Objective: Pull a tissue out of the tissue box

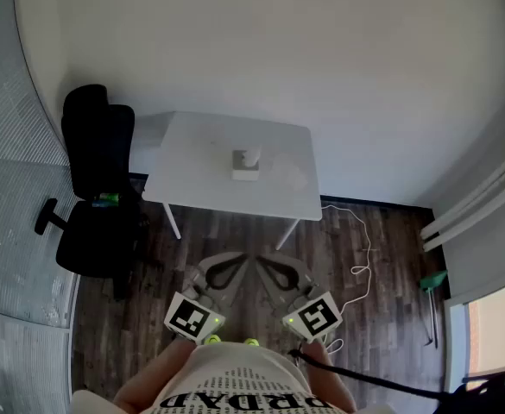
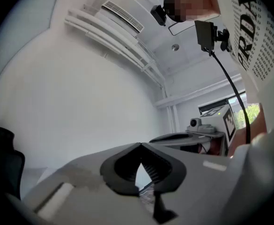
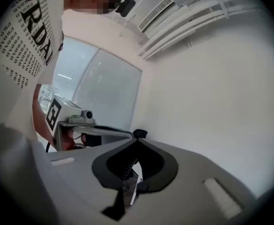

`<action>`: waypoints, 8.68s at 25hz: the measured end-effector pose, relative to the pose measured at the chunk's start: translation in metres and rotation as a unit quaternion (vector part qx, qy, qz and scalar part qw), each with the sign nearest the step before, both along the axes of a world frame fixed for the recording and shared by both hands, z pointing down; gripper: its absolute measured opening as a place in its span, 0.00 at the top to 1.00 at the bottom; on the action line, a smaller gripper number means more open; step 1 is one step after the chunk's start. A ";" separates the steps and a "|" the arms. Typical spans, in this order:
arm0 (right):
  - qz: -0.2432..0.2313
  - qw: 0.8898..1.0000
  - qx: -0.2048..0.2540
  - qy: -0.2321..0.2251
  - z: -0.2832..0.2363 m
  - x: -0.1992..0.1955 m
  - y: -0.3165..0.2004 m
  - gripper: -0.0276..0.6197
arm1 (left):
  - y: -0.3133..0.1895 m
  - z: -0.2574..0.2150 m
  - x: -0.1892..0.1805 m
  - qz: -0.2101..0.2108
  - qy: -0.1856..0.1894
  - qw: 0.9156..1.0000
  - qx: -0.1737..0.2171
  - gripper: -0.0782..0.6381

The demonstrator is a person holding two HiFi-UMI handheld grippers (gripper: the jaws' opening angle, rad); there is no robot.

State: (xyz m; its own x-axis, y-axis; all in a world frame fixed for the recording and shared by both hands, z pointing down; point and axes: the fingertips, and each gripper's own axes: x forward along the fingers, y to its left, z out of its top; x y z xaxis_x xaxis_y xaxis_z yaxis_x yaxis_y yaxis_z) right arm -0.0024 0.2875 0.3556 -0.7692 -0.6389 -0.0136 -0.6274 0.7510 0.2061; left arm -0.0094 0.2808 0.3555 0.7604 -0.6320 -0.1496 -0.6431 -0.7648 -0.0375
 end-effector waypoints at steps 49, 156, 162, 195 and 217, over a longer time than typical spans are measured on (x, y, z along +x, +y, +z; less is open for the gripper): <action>0.058 0.997 -0.055 -0.010 0.029 -0.031 -0.003 0.94 | 0.001 0.021 -0.035 0.013 -0.005 1.000 -0.016 0.89; 0.171 0.952 -0.251 0.036 0.193 0.052 -0.519 0.76 | -0.501 0.160 0.019 0.020 -0.082 0.990 -0.114 0.89; 0.180 0.938 -0.292 0.043 0.226 0.060 -0.533 0.74 | -0.511 0.176 0.023 0.011 -0.085 0.989 -0.122 0.89; 0.205 0.904 -0.374 0.035 0.301 0.081 -0.571 0.94 | -0.527 0.225 0.033 -0.004 -0.088 0.984 -0.158 0.89; 0.190 0.911 -0.363 0.046 0.294 0.071 -0.569 0.94 | -0.529 0.223 0.035 -0.008 -0.087 0.984 -0.158 0.89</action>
